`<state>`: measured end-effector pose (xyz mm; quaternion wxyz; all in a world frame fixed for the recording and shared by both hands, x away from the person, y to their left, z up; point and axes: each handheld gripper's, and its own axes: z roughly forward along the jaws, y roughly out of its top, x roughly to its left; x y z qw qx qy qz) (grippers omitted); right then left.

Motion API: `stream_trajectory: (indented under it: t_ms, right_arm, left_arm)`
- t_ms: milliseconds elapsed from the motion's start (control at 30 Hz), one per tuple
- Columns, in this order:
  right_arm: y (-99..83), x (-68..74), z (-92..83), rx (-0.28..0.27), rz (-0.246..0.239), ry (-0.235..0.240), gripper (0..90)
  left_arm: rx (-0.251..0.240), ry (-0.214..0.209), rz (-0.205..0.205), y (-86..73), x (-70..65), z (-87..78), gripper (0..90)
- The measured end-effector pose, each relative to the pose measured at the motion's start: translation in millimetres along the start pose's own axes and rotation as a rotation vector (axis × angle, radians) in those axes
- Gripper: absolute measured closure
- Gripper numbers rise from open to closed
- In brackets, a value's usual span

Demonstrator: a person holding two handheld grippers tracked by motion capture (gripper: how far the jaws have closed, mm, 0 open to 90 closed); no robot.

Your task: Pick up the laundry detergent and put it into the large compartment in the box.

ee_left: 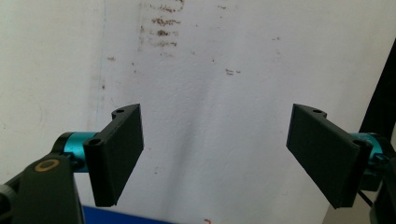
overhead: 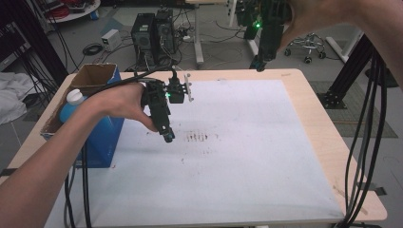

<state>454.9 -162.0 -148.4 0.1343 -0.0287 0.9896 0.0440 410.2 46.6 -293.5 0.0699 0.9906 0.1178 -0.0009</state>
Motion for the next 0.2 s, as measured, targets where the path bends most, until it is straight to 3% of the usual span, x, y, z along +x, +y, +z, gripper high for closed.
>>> stream_trajectory:
  t_ms: [200]
  right_arm:
    - [0.5,0.4,-0.2,0.005,-0.001,-0.001,11.9]
  left_arm:
    - [-0.005,-0.004,0.004,0.4,-0.5,-1.7,18.9]
